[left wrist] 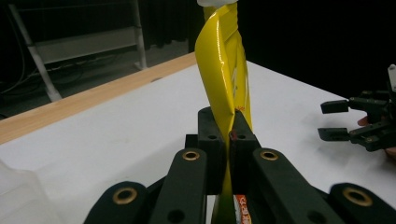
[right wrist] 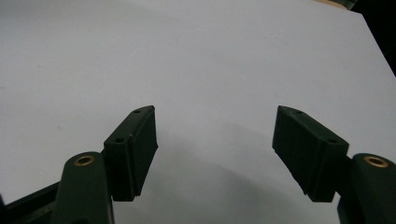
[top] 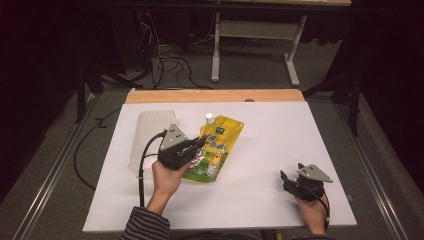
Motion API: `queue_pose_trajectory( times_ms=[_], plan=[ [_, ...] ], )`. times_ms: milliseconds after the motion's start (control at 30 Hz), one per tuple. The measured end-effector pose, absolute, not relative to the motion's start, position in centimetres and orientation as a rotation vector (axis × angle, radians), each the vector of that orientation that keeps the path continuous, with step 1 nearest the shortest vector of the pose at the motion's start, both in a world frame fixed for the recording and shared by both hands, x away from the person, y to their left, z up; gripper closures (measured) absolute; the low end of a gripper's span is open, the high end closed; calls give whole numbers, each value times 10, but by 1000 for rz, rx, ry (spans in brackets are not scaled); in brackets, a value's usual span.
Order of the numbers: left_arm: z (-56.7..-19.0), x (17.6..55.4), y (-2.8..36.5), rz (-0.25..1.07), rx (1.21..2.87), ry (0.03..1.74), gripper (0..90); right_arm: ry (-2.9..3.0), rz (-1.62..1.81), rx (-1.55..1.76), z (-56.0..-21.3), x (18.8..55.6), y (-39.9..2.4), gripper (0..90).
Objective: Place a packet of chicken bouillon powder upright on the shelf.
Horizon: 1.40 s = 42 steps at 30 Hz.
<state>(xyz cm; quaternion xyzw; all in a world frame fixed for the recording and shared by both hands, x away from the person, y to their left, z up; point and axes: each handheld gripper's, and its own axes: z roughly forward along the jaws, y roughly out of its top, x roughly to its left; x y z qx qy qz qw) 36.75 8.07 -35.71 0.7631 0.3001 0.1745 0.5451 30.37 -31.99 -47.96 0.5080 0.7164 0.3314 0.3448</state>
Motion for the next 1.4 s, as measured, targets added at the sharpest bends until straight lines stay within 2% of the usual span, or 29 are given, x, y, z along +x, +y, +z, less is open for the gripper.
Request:
queue_pose_trajectory(
  times_ms=[1400],
  plan=[
    [-338,380,172,596,1618,903,870,1867,854,1319,-480,304,-319,313]
  ],
)
